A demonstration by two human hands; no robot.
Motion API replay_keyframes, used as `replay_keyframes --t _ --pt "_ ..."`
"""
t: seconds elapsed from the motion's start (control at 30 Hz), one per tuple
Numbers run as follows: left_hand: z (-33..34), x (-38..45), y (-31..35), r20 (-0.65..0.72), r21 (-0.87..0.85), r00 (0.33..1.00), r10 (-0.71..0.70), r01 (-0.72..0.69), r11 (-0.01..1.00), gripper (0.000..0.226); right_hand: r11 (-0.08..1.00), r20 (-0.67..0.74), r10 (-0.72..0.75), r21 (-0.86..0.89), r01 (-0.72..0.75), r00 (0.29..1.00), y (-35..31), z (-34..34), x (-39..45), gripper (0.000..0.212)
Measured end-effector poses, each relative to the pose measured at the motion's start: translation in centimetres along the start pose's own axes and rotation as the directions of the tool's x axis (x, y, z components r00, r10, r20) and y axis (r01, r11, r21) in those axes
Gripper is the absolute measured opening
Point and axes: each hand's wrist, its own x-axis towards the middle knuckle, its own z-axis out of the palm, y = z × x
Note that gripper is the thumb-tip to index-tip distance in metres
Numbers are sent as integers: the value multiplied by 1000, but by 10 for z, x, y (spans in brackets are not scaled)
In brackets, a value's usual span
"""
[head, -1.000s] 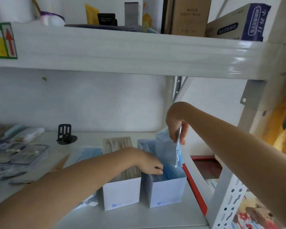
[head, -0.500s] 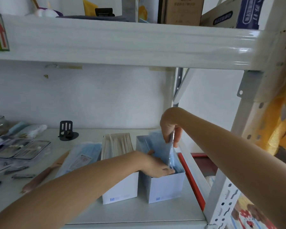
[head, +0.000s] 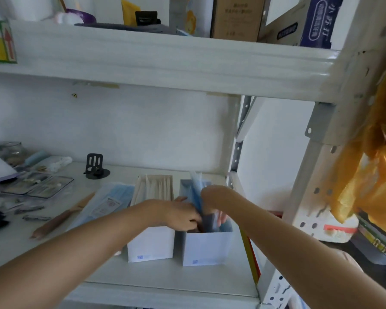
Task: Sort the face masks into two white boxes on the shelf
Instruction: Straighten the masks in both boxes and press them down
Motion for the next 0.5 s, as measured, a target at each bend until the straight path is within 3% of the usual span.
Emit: replay_keyframes --t 0.13,0.23,0.3,0.37,0.43,0.5 --pt "2 -6 2 -59 -64 998 -13 9 998 32 998 -1 -23 -66 23 1000 -1 1 -4 33" --pt "1 -11 2 -232 -80 972 -27 8 997 26 997 -173 -24 -75 11 985 -4 -5 6 42" --pt "0 -14 -3 -360 -40 929 -86 77 996 42 997 -293 -60 -54 46 954 -5 -2 18 41" --pt "-2 -21 -15 -457 -56 864 -211 208 976 50 996 -248 -84 -50 73 965 -3 6 24 31" --pt "-4 -32 -30 -494 -107 806 -326 316 943 45 998 -118 -62 25 65 991 -1 20 30 20" --pt "-4 -44 -48 -467 -169 766 -442 413 895 38 999 -49 -10 38 12 999 -4 27 33 28"
